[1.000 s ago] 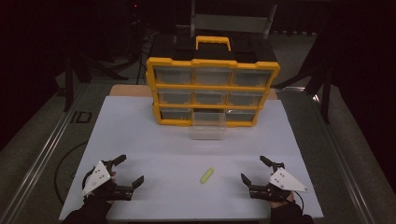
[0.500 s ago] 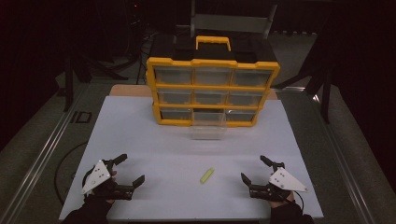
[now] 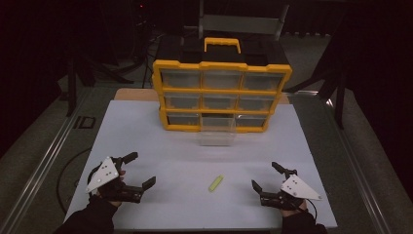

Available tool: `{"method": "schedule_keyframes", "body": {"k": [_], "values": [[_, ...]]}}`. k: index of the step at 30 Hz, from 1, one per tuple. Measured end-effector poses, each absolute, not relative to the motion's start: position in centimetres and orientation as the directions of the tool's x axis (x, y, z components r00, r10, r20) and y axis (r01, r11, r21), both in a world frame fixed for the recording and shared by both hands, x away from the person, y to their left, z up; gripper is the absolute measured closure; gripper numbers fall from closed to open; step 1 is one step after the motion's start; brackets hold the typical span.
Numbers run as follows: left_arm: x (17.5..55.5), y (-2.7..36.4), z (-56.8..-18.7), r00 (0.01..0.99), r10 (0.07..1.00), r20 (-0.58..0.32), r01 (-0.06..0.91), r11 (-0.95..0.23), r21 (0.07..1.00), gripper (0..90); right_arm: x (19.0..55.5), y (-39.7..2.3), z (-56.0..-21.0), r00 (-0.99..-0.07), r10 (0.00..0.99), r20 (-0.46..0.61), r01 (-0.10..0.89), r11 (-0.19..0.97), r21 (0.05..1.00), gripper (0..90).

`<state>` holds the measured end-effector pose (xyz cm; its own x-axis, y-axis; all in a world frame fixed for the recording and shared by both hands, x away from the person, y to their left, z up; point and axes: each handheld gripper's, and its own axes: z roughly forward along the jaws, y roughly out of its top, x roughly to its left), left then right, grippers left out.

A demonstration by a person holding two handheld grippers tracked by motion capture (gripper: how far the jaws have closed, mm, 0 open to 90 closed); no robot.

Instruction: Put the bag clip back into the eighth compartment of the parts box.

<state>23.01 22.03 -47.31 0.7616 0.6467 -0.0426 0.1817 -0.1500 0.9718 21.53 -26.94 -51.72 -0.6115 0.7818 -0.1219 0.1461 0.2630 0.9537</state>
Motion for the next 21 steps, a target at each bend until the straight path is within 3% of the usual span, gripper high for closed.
{"method": "schedule_keyframes", "body": {"k": [21], "values": [[25.7, 15.5, -45.0, 0.868, 0.495, -0.045, 0.164, -0.199, 0.966, 0.0, 21.2, -26.8, -51.3, -0.605, 0.785, -0.135, 0.12, 0.257, 0.959, 9.2]]}}
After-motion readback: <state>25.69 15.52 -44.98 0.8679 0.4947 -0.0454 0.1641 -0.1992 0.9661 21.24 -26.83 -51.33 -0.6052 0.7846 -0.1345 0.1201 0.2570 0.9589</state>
